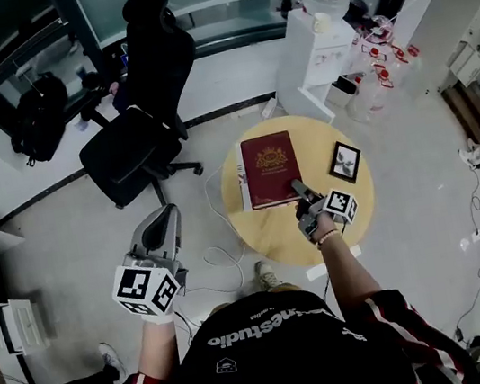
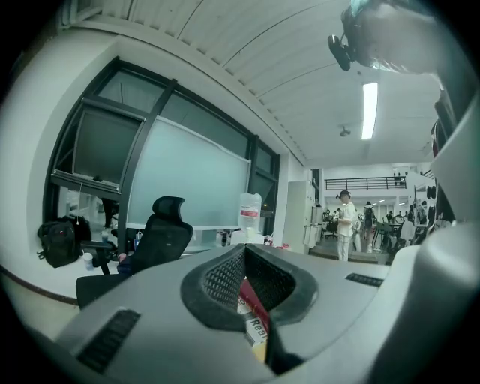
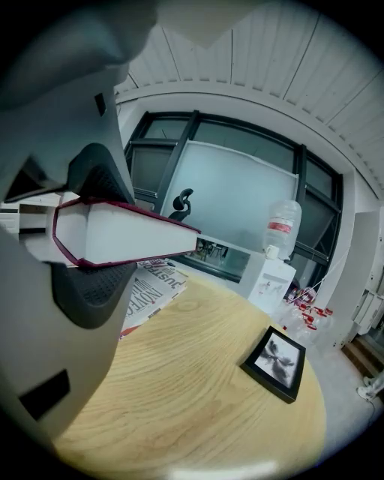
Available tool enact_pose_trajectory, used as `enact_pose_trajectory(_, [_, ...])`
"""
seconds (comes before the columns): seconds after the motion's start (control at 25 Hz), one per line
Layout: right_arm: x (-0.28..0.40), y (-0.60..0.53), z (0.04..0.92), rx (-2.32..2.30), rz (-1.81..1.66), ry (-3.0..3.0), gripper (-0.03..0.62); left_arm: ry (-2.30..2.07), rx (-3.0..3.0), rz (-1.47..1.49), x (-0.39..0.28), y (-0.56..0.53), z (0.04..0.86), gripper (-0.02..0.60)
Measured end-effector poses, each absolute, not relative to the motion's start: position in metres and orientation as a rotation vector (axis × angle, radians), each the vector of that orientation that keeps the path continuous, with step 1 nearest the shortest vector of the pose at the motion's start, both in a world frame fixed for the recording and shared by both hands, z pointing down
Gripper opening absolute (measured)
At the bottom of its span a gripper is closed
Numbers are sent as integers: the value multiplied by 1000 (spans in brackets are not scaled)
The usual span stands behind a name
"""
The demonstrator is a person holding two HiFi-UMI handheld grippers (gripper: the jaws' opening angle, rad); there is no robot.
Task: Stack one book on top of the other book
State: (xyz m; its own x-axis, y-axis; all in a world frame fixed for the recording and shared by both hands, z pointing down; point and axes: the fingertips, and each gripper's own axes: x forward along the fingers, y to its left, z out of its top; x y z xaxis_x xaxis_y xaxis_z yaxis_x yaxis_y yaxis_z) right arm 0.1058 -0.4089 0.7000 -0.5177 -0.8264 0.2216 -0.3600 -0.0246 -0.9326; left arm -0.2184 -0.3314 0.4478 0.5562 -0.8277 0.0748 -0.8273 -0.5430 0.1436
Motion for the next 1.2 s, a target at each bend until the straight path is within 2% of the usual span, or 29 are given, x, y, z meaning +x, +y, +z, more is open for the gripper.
enact_pose_trajectory(0.68, [95,-449,751,-1297,-1639,1823,244,-1512,2548,69,-232,-355,457,15])
enact_pose_trajectory(1.2, [99,-449,765,-1514,-1583,2092,261,-1501,2563,93,-220,-362,455,15])
